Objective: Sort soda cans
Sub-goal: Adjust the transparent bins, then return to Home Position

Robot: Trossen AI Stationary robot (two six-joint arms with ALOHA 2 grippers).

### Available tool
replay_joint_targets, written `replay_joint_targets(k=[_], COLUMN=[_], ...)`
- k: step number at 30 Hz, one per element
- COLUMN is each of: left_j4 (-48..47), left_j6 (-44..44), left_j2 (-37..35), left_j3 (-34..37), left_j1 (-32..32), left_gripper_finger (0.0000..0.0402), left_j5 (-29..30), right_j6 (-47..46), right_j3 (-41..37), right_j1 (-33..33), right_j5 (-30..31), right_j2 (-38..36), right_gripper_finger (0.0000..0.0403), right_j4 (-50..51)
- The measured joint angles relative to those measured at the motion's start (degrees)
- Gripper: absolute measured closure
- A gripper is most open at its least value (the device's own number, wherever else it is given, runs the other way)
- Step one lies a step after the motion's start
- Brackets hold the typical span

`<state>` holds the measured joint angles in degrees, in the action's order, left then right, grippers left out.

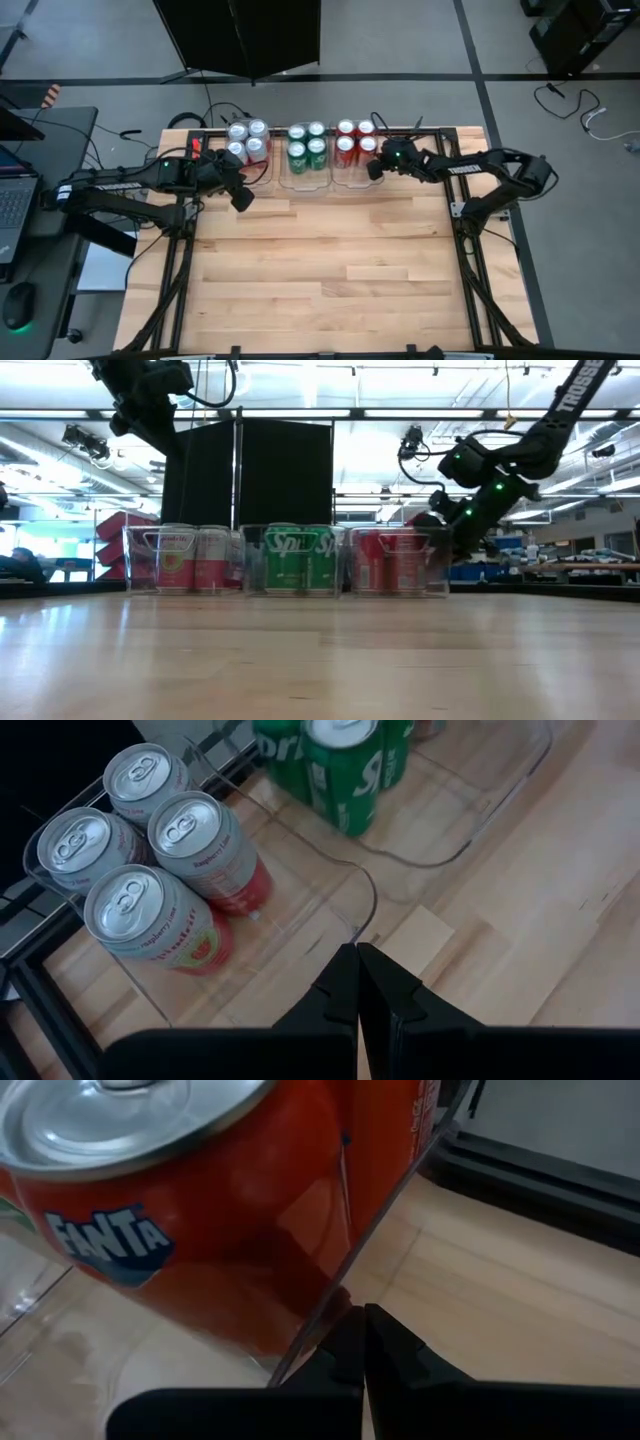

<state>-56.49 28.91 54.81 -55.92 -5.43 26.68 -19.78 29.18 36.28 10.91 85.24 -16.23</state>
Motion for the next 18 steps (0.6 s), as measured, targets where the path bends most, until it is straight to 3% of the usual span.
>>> replay_joint_targets(k=[9,13,18], left_j4=[-0.1,0.3,3.8], left_j6=[-0.4,-1.6,-3.0], left_j2=[0.0,-0.3,-1.1], left_j3=[0.0,0.0,0.0], left_j1=[0.0,0.2,1.7], left_gripper_finger=[0.0399,0.0399,0.0399], left_j5=[0.0,0.3,2.3], right_j6=[-4.8,-3.9,4.2], right_j3=[5.2,5.3,5.4], right_j1=[-2.4,-2.5,-3.9], right_j5=[1.8,1.9,0.8], right_j2=[4.1,0.8,-6.7], right_gripper_finger=[0.0403,0.0403,0.0403], right_j4=[0.7,3.1,9.1])
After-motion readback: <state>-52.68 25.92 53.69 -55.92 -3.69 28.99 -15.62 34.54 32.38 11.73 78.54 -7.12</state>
